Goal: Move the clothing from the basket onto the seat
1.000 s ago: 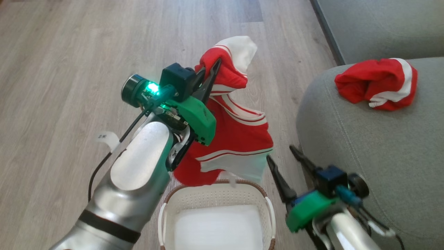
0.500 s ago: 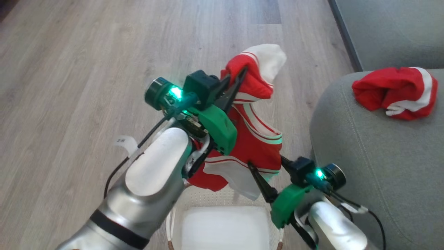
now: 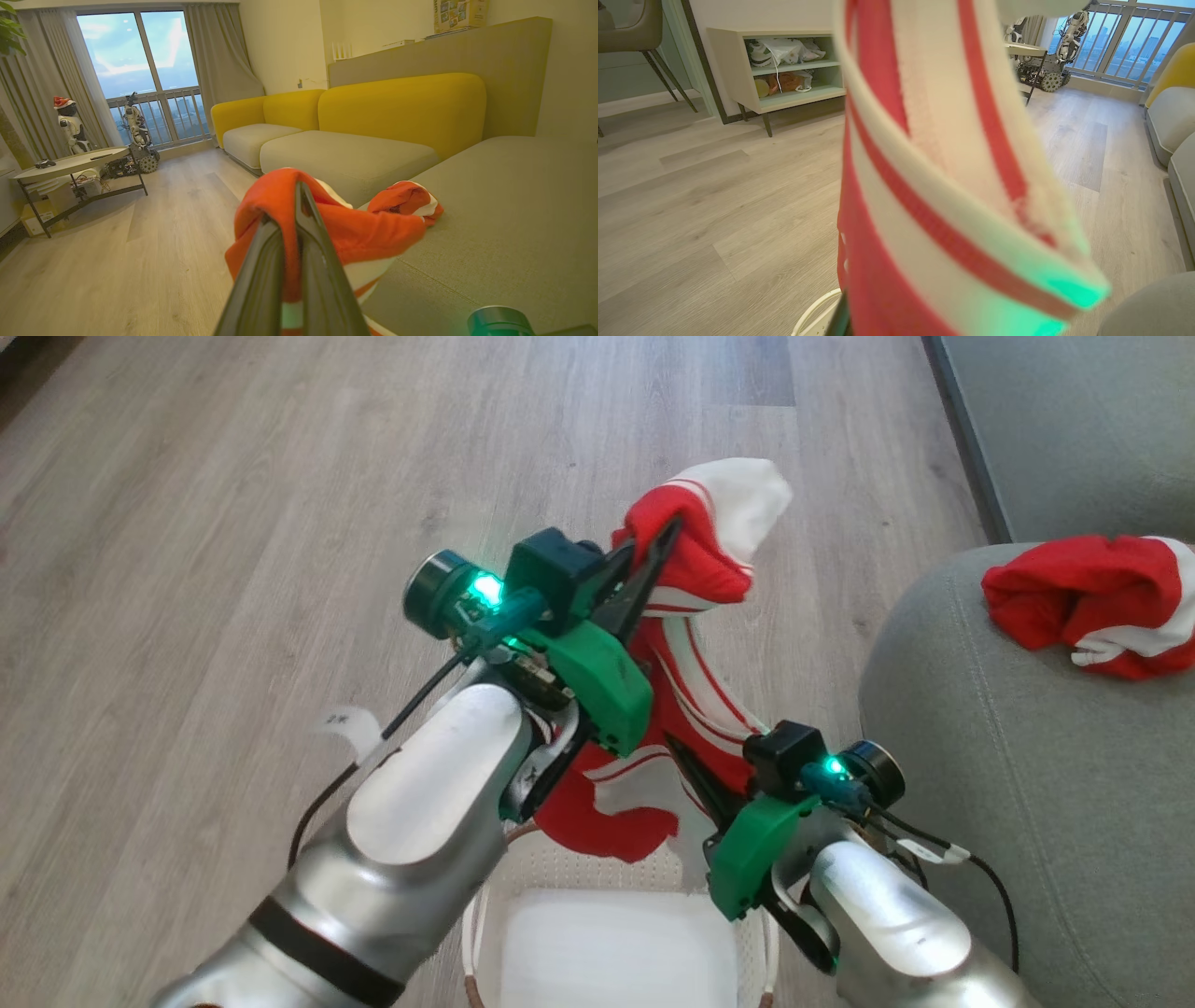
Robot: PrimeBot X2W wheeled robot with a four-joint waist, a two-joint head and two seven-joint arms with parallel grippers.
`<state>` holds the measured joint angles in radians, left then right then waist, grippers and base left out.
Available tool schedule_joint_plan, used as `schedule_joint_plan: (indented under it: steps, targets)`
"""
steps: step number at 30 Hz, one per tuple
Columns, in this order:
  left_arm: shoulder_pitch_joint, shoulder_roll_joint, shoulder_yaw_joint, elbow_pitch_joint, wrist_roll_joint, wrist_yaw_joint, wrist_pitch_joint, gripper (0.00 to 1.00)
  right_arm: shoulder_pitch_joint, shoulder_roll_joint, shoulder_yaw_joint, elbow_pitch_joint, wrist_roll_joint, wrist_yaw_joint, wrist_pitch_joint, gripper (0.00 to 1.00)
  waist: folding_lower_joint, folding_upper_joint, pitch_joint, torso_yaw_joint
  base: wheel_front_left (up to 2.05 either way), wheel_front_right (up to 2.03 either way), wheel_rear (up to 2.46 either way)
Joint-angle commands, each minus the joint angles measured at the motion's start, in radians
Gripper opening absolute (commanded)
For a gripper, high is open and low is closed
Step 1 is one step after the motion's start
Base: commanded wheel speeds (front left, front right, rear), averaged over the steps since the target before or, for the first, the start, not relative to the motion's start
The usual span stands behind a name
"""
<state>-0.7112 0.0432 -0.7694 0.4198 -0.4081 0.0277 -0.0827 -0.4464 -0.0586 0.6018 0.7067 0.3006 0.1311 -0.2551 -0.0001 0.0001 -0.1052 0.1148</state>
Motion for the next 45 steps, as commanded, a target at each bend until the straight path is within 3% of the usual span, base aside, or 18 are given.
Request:
schedule_joint_plan:
  steps: [1, 6, 7, 8, 10, 22, 38, 45]
  targets:
    - [-0.04, 0.023, 0.046, -0.013, -0.014, 0.015, -0.017, 0.0, -0.041, 0.008, 0.005, -0.043, 0.003, 0.0, -0.007, 0.0, 0.0001, -0.0001, -0.003, -0.012, 0.0, 0.0, 0.0]
    - [-0.01, 0.037, 0.068, 0.019, -0.035, 0.028, -0.035, 0.0, -0.033, 0.008, -0.024, -0.088, -0.007, 0.0, -0.007, 0.0, 0.0001, -0.0001, -0.005, -0.041, 0.0, 0.0, 0.0]
    - [-0.002, 0.04, 0.073, 0.027, -0.042, 0.03, -0.042, 0.07, -0.031, 0.008, -0.035, -0.101, -0.011, 0.0, -0.007, 0.0, 0.0001, -0.0001, -0.005, -0.049, 0.0, 0.0, 0.0]
    - [0.005, 0.043, 0.08, 0.035, -0.048, 0.032, -0.051, 0.33, -0.029, 0.008, -0.045, -0.113, -0.018, 0.0, -0.007, 0.0, 0.0001, -0.0001, -0.006, -0.057, 0.0, 0.0, 0.0]
    - [0.022, 0.048, 0.093, 0.051, -0.06, 0.037, -0.07, 1.0, -0.026, 0.008, -0.068, -0.138, -0.026, 0.0, -0.007, 0.0, 0.0001, -0.0001, -0.005, -0.075, 0.0, 0.0, 0.0]
    - [0.108, 0.066, 0.101, 0.135, -0.088, 0.038, -0.131, 1.0, -0.03, -0.003, -0.2, -0.222, -0.113, 0.0, -0.007, 0.0, 0.0001, -0.0001, 0.003, -0.207, 0.0, 0.0, 0.0]
    - [0.183, 0.043, 0.078, 0.127, -0.089, 0.034, -0.172, 1.0, -0.023, -0.124, -0.318, -0.342, -0.172, 0.0, 0.024, 0.0, 0.0001, -0.0001, 0.044, -0.476, 0.0, 0.0, 0.0]
    - [0.19, 0.028, 0.068, 0.111, -0.082, 0.037, -0.177, 1.0, -0.017, -0.159, -0.328, -0.416, -0.166, 0.0, 0.07, 0.0, 0.0001, -0.0001, 0.075, -0.541, 0.0, 0.0, 0.0]
